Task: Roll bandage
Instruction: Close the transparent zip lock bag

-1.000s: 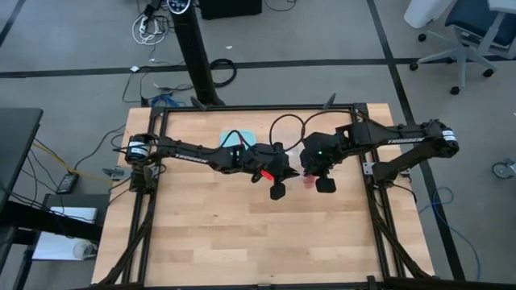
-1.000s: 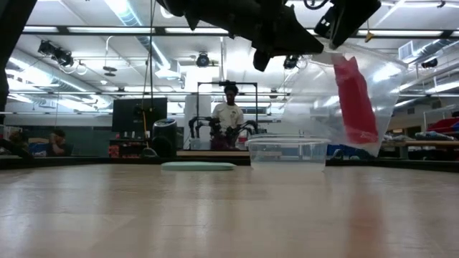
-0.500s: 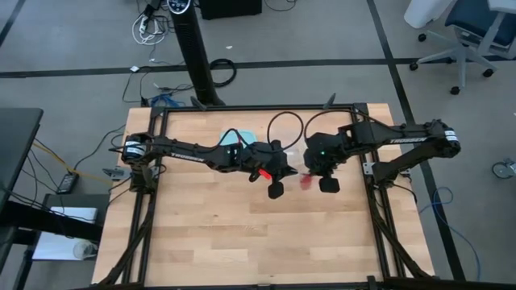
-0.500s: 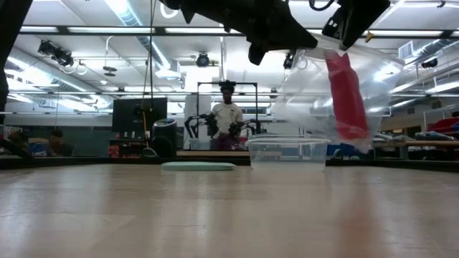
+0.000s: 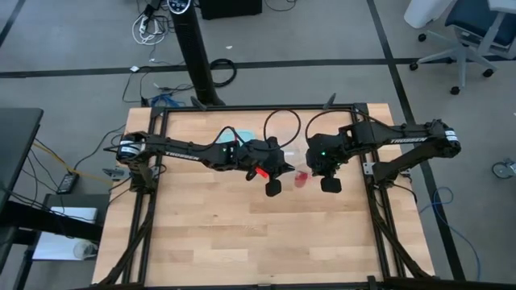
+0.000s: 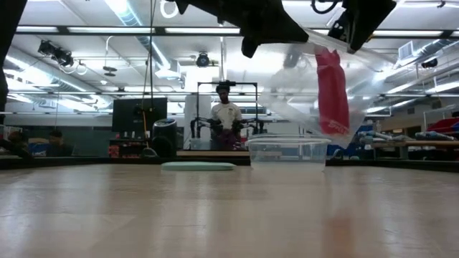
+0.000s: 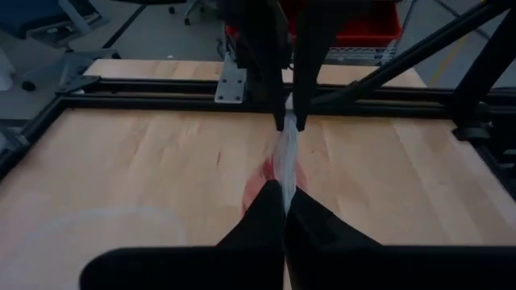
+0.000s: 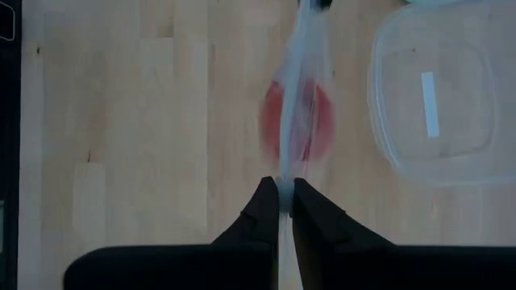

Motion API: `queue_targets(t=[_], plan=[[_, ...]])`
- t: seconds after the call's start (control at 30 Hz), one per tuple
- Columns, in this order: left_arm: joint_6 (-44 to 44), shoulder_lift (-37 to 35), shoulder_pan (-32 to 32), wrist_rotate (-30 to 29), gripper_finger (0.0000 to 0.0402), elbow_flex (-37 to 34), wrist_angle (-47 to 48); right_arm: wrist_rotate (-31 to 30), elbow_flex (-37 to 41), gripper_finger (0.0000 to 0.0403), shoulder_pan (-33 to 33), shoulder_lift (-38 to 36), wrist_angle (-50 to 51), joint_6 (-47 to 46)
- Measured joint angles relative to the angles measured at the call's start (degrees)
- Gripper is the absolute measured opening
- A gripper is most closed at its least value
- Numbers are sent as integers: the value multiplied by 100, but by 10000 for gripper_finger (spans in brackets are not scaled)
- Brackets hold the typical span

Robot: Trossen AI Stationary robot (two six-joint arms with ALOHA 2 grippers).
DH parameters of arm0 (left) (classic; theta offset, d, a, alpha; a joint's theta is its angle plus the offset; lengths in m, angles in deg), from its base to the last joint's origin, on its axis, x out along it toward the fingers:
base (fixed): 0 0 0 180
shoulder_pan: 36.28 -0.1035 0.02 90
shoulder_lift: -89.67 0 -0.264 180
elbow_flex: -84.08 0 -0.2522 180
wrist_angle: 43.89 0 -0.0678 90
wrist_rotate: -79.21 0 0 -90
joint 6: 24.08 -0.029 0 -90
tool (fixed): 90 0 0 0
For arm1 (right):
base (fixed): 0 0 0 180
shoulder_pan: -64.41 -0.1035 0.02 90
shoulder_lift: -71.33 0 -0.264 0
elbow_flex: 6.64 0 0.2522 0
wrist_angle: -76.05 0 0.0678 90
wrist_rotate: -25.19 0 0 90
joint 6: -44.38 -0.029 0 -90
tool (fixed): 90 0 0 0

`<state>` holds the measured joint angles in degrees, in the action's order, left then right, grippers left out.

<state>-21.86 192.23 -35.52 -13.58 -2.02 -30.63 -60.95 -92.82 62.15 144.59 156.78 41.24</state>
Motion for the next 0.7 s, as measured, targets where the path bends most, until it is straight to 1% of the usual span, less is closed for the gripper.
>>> queue_targets(t=[0.37, 0.7], plan=[[-51, -153, 0, -184, 0, -2, 203, -83, 0, 13, -2, 0, 401, -238], [-51, -179, 0, -183, 0, -2, 287, -87, 0, 13, -4, 2, 593, -316]])
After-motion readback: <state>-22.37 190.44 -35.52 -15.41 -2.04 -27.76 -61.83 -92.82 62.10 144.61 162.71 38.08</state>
